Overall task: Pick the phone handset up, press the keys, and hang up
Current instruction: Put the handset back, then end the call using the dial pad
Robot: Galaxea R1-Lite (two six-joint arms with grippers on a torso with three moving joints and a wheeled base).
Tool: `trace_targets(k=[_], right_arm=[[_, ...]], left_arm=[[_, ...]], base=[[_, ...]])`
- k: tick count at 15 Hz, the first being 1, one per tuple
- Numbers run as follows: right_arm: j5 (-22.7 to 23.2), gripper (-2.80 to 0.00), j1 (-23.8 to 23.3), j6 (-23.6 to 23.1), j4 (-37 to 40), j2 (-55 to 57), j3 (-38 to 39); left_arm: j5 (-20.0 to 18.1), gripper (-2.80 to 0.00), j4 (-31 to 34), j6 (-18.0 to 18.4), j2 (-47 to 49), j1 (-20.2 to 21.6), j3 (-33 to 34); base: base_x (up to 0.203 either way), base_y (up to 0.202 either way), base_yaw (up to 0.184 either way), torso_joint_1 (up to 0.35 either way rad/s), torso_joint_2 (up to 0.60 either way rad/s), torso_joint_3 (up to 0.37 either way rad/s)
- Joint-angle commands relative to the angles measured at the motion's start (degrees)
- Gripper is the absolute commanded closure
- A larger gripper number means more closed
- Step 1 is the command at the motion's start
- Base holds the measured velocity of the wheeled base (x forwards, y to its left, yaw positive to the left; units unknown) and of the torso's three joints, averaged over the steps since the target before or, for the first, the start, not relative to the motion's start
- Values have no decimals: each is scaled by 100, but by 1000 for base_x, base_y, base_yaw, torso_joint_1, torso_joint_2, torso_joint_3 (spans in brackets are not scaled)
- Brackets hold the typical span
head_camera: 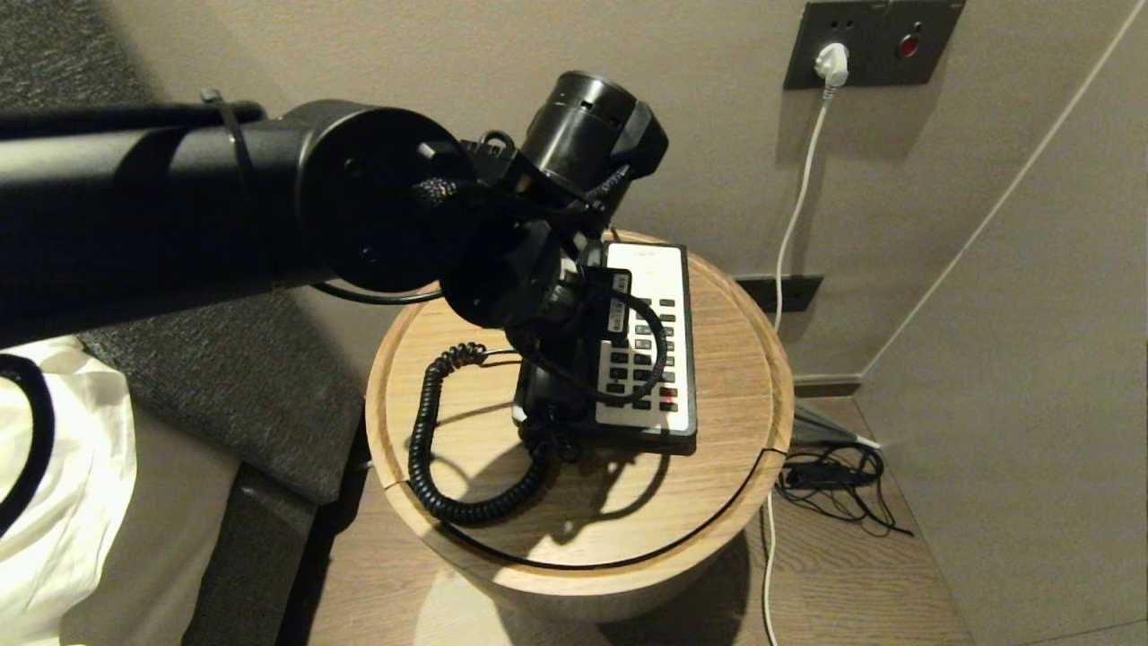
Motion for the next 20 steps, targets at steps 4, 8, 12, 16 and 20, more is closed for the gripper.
trace_targets(k=[4, 8, 12, 16, 20], right_arm=[[8, 0, 4, 17, -30, -8, 178], [8, 0, 23, -1, -208, -94, 656], [64, 0, 126, -33, -530, -259, 1430], [504, 0, 135, -5, -579, 200, 1414], [797, 0, 495, -11, -439, 1401, 577]], left_arm=[[56, -280, 24, -8, -481, 6, 151], [6, 0, 15, -11, -1114, 3, 629], [-221, 0, -20, -24, -1990, -3, 1063], [-474, 0, -61, -22, -3069, 60, 1650], [-758, 0, -88, -80, -3711, 556, 1958]], base=[[0, 0, 0, 0, 0, 0], [0, 0, 0, 0, 0, 0], [0, 0, 0, 0, 0, 0], [0, 0, 0, 0, 0, 0], [0, 0, 0, 0, 0, 0]])
